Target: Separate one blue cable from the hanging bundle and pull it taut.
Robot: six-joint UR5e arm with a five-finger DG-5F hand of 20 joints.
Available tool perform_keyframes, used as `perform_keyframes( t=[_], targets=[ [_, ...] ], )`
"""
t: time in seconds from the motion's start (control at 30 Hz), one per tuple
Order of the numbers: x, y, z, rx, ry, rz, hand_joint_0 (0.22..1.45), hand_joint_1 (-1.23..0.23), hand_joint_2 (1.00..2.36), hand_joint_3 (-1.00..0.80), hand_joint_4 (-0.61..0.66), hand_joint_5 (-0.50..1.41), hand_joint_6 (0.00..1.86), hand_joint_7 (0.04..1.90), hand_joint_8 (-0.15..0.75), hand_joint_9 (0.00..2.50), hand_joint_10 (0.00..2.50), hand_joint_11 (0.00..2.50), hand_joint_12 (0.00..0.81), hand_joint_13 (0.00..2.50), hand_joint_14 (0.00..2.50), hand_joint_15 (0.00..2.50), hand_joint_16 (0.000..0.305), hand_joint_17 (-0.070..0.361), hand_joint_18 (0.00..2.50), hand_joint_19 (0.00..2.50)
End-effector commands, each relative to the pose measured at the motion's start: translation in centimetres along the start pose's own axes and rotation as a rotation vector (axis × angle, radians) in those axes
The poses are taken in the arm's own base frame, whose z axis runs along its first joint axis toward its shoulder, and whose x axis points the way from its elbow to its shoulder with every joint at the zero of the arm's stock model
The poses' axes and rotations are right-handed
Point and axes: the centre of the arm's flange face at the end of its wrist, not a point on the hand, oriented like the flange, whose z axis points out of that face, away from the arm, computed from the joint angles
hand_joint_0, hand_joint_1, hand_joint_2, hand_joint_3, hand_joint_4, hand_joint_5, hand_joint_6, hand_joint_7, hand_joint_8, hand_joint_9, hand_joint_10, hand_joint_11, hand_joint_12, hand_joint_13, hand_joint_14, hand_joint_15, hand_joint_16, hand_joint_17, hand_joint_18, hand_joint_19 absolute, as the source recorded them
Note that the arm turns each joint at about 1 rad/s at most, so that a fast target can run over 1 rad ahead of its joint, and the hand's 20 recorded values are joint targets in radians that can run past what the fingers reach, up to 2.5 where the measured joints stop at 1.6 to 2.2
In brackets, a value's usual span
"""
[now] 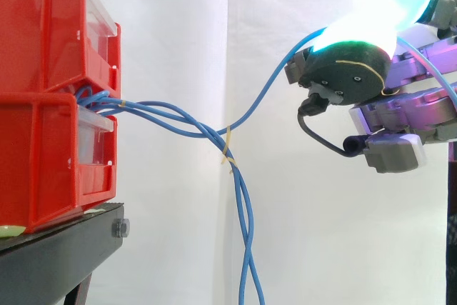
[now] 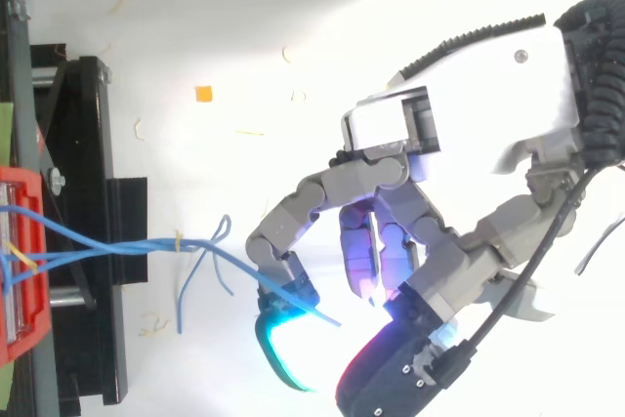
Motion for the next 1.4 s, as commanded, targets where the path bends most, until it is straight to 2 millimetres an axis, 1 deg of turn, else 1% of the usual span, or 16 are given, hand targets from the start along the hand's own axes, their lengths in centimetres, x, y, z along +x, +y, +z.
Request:
perform_keyframes(
  t=[0.0, 0.53, 1.37],
  targets=[
    [-0.02, 0.0, 0.01, 0.0, -0.002, 0.0, 0.73, -0.69, 1.02, -0.22, 0.16, 0.13, 0.51, 1.29, 0.101, 2.03, 0.03, 0.66, 0.259, 1.4, 0.02, 0.75, 0.042, 0.095, 0.77, 0.71],
    [0.05, 0.01, 0.05, 0.0, -0.003, -0.006, 0.73, -0.69, 1.02, -0.22, 0.16, 0.13, 0.51, 1.29, 0.108, 2.03, 0.03, 0.68, 0.258, 1.4, 0.03, 0.75, 0.042, 0.094, 0.77, 0.71],
    [0.06, -0.07, 0.03, 0.002, -0.003, -0.006, 0.73, -0.7, 1.02, -0.19, 0.16, 0.13, 0.51, 1.28, 0.094, 2.03, 0.03, 0.66, 0.256, 1.4, 0.03, 0.75, 0.042, 0.095, 0.77, 0.72]
  ],
)
